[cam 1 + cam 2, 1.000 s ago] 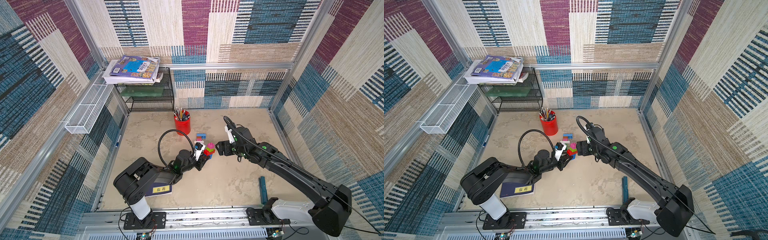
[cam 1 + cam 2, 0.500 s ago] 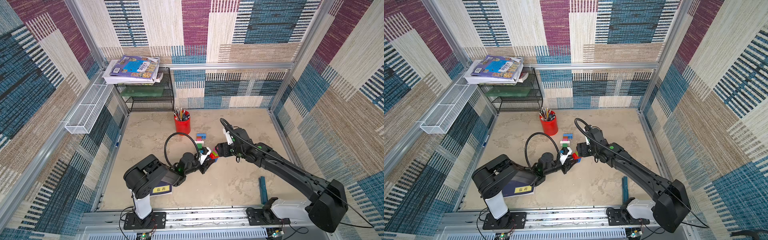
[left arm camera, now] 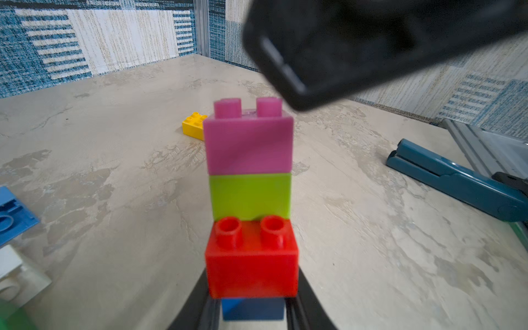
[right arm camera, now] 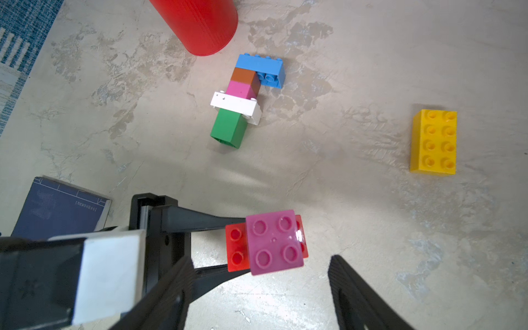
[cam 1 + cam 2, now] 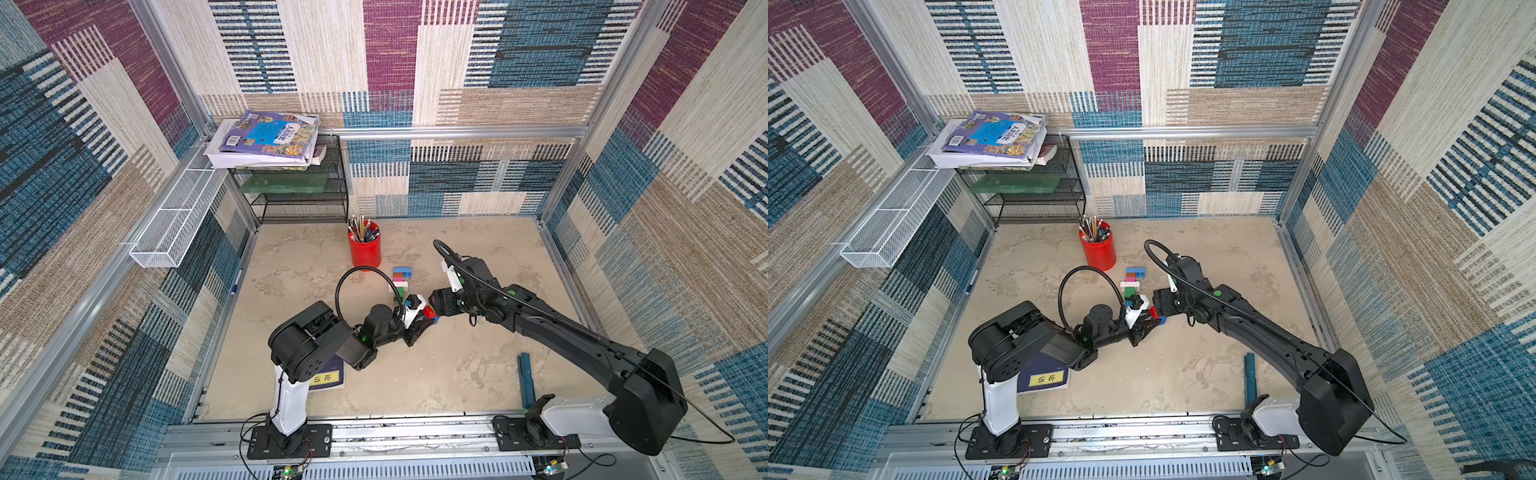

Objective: Assemble the letter f with lego
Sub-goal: Adjust the lego brick at the center of the board.

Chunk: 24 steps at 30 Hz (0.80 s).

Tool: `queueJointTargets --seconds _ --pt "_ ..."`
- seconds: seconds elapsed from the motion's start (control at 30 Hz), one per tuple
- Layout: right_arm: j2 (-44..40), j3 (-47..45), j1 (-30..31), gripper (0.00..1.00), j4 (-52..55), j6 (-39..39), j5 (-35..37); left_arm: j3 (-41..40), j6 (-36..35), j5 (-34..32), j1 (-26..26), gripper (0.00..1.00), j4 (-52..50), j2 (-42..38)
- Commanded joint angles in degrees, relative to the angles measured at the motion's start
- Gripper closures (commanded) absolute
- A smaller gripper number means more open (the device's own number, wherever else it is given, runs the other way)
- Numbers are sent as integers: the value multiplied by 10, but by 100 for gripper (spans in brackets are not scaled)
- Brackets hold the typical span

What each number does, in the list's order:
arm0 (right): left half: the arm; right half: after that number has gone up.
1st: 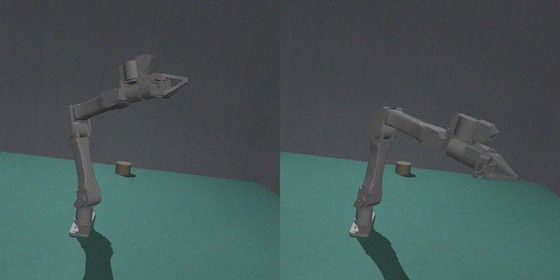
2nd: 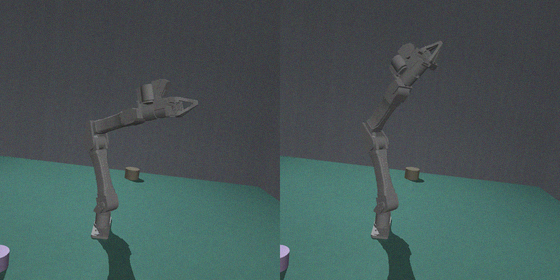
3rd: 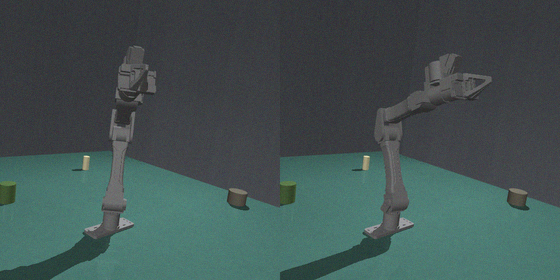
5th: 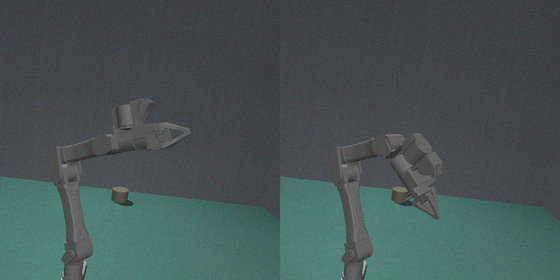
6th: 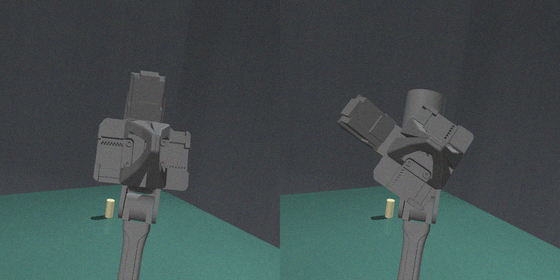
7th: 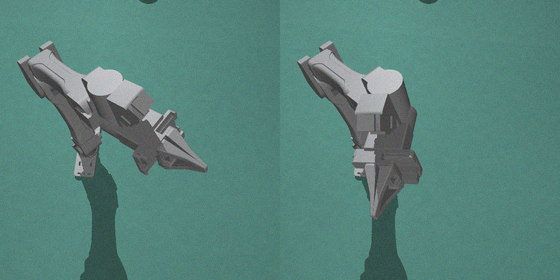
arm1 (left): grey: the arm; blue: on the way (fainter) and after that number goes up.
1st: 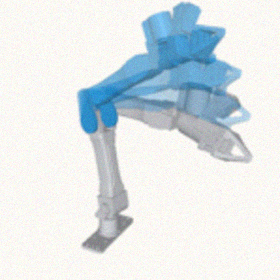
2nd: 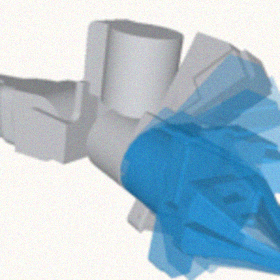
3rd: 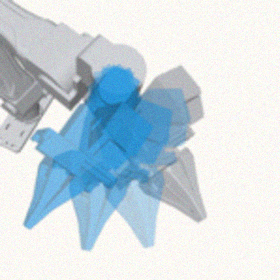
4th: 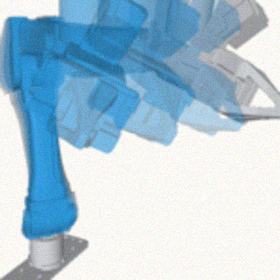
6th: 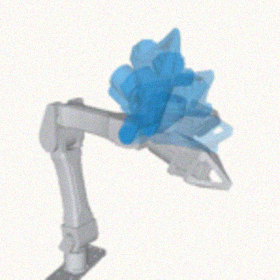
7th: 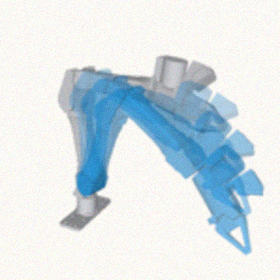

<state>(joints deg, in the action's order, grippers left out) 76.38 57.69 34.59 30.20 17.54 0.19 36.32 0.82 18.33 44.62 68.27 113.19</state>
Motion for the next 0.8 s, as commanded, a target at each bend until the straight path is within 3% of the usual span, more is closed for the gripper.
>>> queueJointTargets --seconds 0.0,0.77 --pt "3 -2 -6 22 -19 -8 10 7 -20 -2 0 95 26 10" --pt "50 -19 -24 33 -46 -18 -17 29 -15 10 -1 93 26 48"
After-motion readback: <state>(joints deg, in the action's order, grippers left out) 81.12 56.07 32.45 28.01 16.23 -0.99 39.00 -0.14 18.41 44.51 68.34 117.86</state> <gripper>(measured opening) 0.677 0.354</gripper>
